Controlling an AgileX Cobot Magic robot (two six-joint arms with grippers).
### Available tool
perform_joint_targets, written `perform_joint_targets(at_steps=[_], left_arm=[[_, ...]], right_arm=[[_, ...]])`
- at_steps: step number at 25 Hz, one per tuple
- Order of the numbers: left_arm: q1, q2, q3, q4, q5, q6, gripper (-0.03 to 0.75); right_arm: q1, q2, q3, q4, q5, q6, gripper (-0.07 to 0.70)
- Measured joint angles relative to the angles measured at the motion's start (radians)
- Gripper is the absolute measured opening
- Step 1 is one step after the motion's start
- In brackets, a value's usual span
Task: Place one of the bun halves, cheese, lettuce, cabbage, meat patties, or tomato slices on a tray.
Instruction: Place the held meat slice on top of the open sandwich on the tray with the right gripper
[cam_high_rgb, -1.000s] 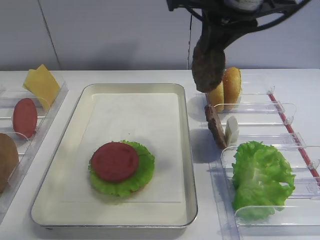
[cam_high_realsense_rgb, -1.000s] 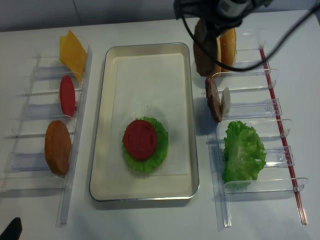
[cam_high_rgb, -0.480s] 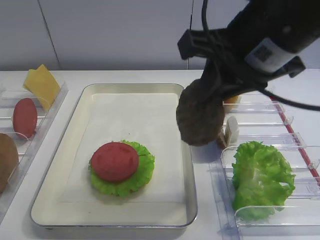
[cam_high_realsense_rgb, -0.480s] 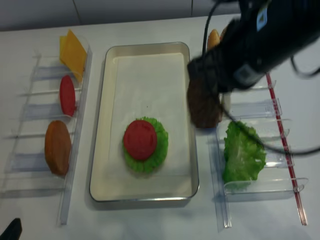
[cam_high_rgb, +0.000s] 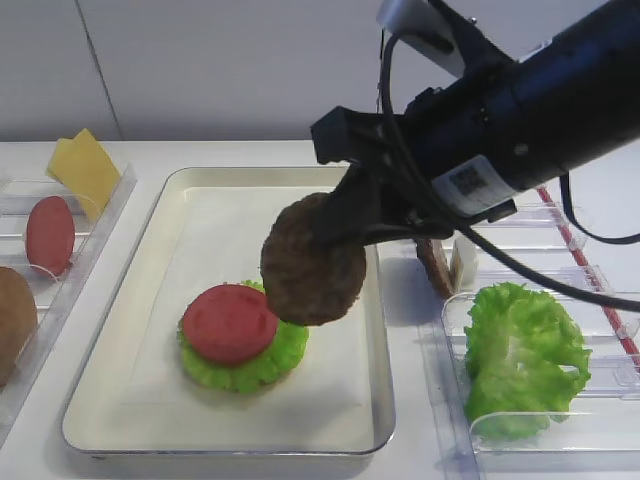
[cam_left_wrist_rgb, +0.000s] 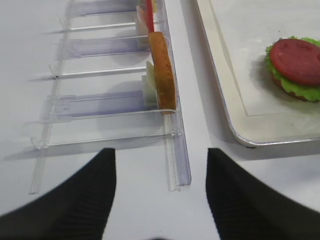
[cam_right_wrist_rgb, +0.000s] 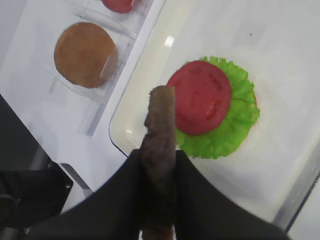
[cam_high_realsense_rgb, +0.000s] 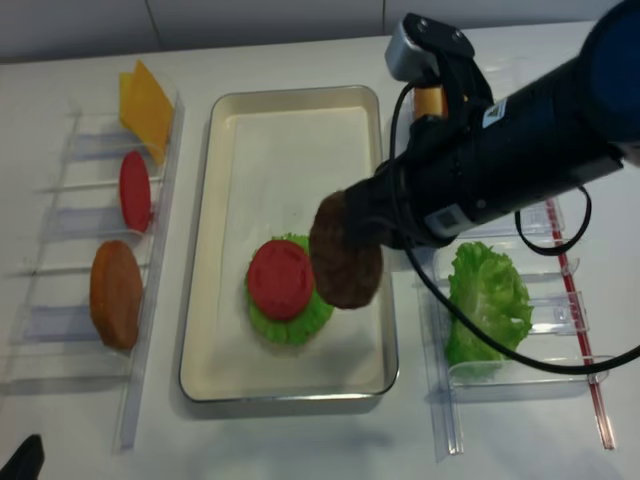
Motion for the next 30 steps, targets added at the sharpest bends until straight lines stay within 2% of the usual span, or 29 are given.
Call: perform_joint_targets(at_steps=[3,6,12,15,18,20,30], left_arm=[[0.000,0.000,0.000,0.000,0.000,0.000,0.409],[0.000,0.000,0.000,0.000,0.000,0.000,0.409],[0.000,0.000,0.000,0.000,0.000,0.000,0.409],[0.000,0.000,0.000,0.000,0.000,0.000,0.409],[0.000,0.000,0.000,0.000,0.000,0.000,0.409],[0.000,0.000,0.000,0.000,0.000,0.000,0.409],[0.000,0.000,0.000,0.000,0.000,0.000,0.409]], right_arm=[[0.000,0.000,0.010,0.054,-0.049,-0.022,0.158],[0.000,0.002,0.011,0.089,-0.072,-0.029,0.158],[0.000,0.069,0.011,0.146,-0.079,-0.048,0.158],[0.000,0.108,0.011,0.248,-0.064,-0.142,0.158],[0.000,0.143,0.011,0.380,-0.022,-0.281,0.158],[0.000,0.161,0.011,0.435,-0.003,-0.336,0.158],[0.000,0.249,0.011,0.521,0.040,-0.442,0.158]])
